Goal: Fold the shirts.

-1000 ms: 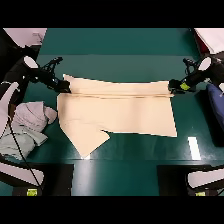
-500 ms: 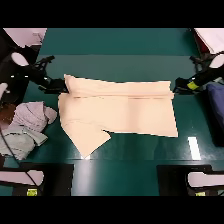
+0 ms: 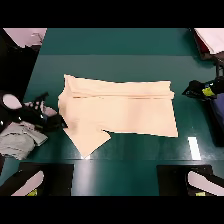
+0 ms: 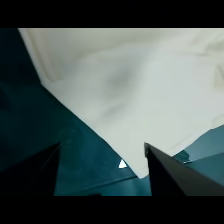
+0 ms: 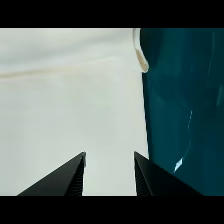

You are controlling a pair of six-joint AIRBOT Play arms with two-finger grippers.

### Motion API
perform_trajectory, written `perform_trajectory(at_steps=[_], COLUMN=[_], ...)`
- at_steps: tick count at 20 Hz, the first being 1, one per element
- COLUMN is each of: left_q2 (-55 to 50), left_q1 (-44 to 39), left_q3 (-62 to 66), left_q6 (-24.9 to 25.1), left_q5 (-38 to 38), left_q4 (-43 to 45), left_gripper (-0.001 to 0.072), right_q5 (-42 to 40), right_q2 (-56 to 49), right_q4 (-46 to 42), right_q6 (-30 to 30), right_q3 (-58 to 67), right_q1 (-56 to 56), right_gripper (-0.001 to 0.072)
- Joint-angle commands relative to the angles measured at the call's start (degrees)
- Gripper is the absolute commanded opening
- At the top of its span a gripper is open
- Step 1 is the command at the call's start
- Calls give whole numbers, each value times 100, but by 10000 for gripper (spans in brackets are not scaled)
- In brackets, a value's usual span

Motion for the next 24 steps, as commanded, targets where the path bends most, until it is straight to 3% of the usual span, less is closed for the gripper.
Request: perform_trajectory(at_steps=[1,10,12,13,15,19,20,21,24], left_q2=[350,348,348,350,350,350,350,350,350], left_q1=[7,-9,-157,-223,-243,-243,-243,-243,-243], left_q3=[-1058,-1515,-1513,-1510,-1462,-1025,-892,-758,-522], left_q6=[-142,-107,-26,-28,22,216,308,358,361], left_q5=[302,1384,1585,1700,1738,1427,1360,1307,1296], left_q4=[-538,-1152,-1237,-1239,-1222,-1163,-1163,-1172,-1172], left_gripper=[609,595,237,105,29,29,29,29,29], right_q5=[-164,-125,66,240,584,684,686,686,610], right_q2=[149,149,149,149,201,734,815,837,710], right_q4=[74,76,68,2,-138,-131,-129,-114,422], right_q6=[-42,-42,-44,-44,-74,-155,-166,-201,-625], right_q3=[-173,-175,-175,-177,-323,-1692,-2061,-2422,-3134], right_q1=[20,20,15,11,-63,-612,-828,-1082,-1565], right_gripper=[362,361,361,361,361,366,393,493,509])
